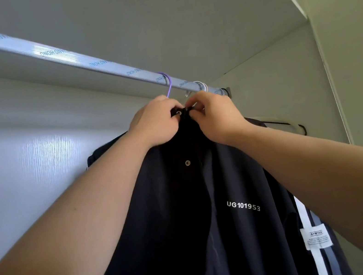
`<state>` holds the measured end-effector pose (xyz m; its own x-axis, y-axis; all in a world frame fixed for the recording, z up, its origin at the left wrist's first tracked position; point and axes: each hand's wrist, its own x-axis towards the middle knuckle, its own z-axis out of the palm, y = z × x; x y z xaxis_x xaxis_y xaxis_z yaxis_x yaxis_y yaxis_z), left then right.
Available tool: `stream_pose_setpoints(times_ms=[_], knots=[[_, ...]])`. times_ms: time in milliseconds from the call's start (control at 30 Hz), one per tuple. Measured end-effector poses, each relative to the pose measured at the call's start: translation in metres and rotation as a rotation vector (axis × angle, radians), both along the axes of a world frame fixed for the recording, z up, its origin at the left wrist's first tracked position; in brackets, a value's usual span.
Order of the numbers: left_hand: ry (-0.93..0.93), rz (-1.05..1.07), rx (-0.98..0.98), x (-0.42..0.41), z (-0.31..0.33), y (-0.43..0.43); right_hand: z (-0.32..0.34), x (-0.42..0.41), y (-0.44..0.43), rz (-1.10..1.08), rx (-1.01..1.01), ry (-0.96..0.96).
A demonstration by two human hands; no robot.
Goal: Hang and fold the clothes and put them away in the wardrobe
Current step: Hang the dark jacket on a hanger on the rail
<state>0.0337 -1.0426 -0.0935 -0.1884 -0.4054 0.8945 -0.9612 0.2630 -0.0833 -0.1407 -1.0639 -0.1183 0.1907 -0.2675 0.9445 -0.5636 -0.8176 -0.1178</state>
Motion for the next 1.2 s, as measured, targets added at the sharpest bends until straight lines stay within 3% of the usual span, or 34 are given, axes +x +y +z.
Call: stream_pose_setpoints(times_ms=[200, 467, 767, 900, 1200], knots=[[0.045, 0.01, 0.058, 0.013, 0.014, 0.003, 0.008, 0.013, -0.003, -0.026, 0.014, 0.03], [0.244, -0.301, 0.289, 0.018, 0.022, 0.006, 0.009, 0.02, -0.011, 0.04, 0.03, 0.032], [0.363, -0.221, 0.53, 0.01, 0.037, 0.018, 0.011, 0.019, -0.015, 0.066, 0.134, 0.05], [0.515, -0.325, 0.562, 0.006, 0.043, 0.021, 0.021, 0.012, -0.016, 0.012, 0.156, 0.101], [0.502, -0.43, 0.539, 0.014, 0.038, 0.01, 0.035, 0.008, -0.024, -0.032, 0.166, 0.187]])
